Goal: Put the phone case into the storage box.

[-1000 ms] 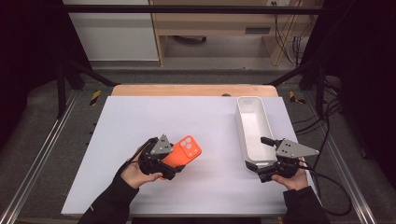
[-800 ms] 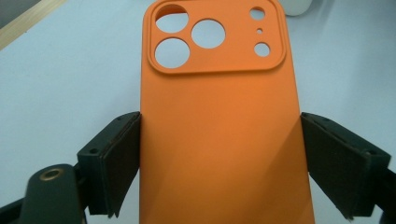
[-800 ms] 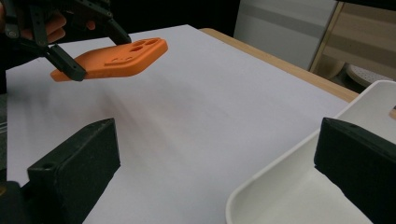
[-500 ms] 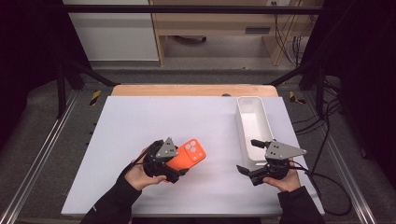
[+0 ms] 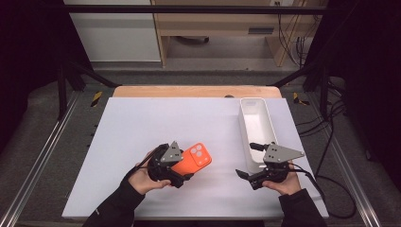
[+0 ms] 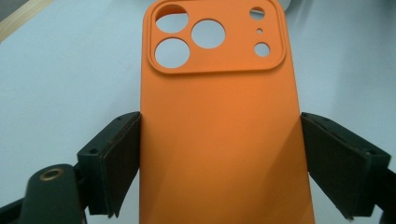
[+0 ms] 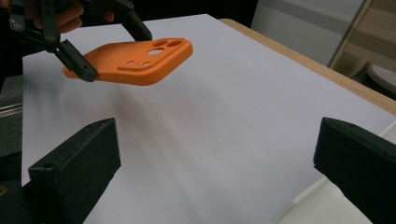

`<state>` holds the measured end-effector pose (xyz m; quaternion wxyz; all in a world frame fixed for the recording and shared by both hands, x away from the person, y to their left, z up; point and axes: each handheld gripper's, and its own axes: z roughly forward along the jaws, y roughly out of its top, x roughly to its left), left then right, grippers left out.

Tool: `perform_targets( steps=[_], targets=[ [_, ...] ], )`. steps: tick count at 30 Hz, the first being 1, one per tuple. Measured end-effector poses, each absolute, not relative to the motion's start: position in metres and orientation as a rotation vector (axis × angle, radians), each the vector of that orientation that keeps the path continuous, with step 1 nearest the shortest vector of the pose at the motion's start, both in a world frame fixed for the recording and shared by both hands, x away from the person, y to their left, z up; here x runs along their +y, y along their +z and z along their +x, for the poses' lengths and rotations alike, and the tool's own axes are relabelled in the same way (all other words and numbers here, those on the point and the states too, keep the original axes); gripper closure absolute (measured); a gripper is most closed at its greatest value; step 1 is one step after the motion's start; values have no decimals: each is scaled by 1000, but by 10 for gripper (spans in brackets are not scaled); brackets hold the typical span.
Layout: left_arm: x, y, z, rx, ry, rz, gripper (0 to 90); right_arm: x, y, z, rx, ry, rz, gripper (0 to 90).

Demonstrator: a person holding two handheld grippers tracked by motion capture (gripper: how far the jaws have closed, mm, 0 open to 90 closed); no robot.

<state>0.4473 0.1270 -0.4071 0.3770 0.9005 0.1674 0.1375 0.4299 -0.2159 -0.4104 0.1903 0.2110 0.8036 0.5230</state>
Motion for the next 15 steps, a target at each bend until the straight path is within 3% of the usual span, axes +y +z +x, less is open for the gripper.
perform_targets(
  steps=[15],
  targets=[
    [120, -407, 443, 373, 346, 2312, 151, -203, -411, 428, 2300, 1451, 521, 12]
  ],
)
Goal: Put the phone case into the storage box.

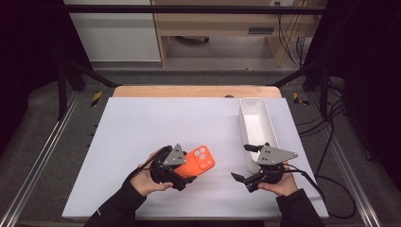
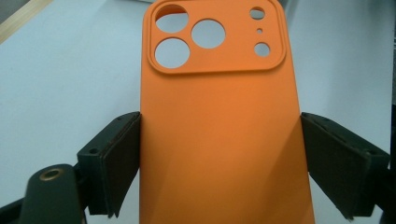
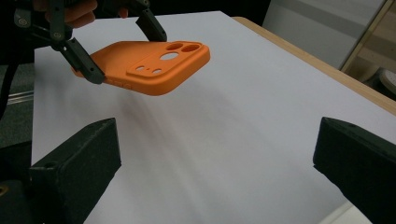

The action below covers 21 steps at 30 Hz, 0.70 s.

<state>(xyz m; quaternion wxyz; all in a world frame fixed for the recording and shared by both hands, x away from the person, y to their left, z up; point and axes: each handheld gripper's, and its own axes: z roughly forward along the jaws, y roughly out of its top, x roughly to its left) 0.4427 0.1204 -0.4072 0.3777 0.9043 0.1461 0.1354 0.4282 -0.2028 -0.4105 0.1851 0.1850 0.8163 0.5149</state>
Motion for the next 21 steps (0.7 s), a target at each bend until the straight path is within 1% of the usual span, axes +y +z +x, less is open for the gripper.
perform_targets(
  steps=[21],
  targets=[
    [111, -410, 438, 307, 350, 2321, 151, -193, -412, 426, 2340, 1428, 464, 16]
  ],
)
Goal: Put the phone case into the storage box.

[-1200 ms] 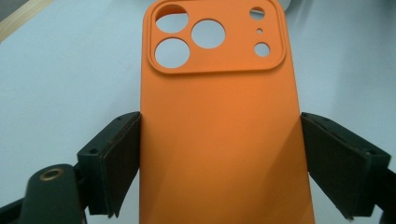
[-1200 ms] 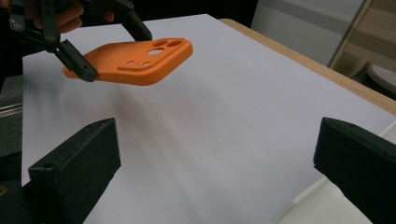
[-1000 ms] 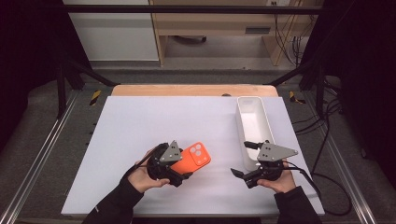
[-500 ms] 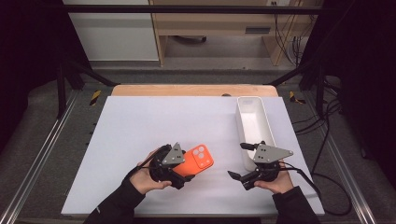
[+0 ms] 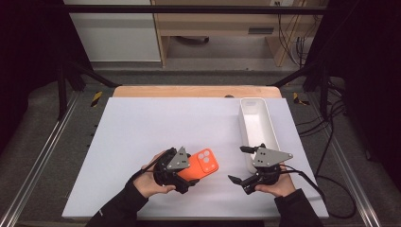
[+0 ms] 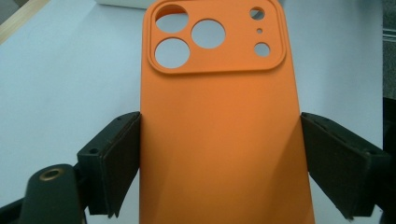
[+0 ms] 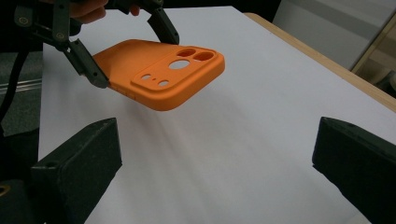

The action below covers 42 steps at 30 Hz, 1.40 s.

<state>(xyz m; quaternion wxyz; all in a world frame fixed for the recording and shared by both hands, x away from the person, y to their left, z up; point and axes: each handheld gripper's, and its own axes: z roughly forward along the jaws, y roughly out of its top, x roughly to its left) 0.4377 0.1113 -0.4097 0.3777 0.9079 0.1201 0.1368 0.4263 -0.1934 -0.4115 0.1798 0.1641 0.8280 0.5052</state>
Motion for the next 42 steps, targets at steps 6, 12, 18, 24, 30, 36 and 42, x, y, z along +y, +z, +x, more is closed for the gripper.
perform_targets(
  steps=[6, 12, 18, 24, 30, 36, 42],
  targets=[
    [109, -410, 437, 292, 348, 2321, 151, -191, -412, 426, 2351, 1416, 449, 17],
    [108, -409, 435, 281, 352, 2319, 151, -188, -410, 424, 2359, 1415, 429, 18],
    [106, -408, 433, 250, 361, 2319, 151, -188, -409, 423, 2360, 1411, 420, 18],
    [103, -408, 431, 239, 362, 2319, 151, -188, -408, 423, 2365, 1408, 406, 19],
    [101, -408, 431, 225, 368, 2320, 151, -186, -409, 422, 2374, 1394, 393, 19],
    [100, -409, 430, 217, 366, 2325, 151, -185, -409, 421, 2382, 1382, 371, 20],
    [97, -407, 431, 198, 377, 2324, 151, -183, -410, 421, 2402, 1355, 345, 21]
  ],
)
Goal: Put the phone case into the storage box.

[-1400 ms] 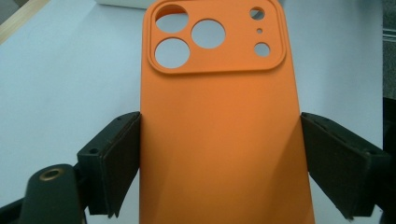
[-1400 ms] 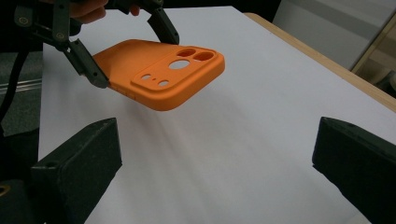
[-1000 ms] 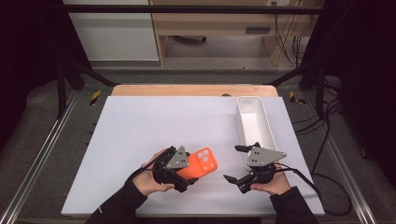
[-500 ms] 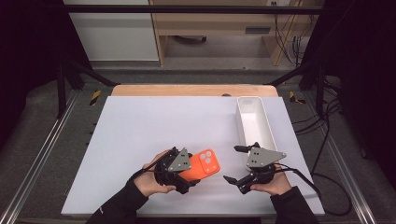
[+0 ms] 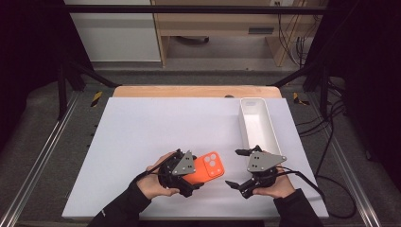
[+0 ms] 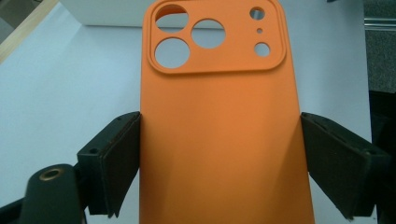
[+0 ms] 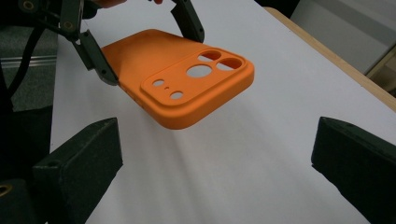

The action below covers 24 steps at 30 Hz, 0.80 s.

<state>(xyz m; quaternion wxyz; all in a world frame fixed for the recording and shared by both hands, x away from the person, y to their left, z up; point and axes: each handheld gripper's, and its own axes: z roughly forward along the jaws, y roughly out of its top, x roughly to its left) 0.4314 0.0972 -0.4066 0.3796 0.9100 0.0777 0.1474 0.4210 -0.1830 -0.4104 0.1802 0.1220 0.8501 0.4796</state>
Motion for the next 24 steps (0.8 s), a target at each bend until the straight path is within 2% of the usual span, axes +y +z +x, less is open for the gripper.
perform_targets(
  steps=[24],
  targets=[
    [88, -402, 437, 116, 391, 2324, 151, -180, -407, 419, 2417, 1265, 235, 27]
  ],
)
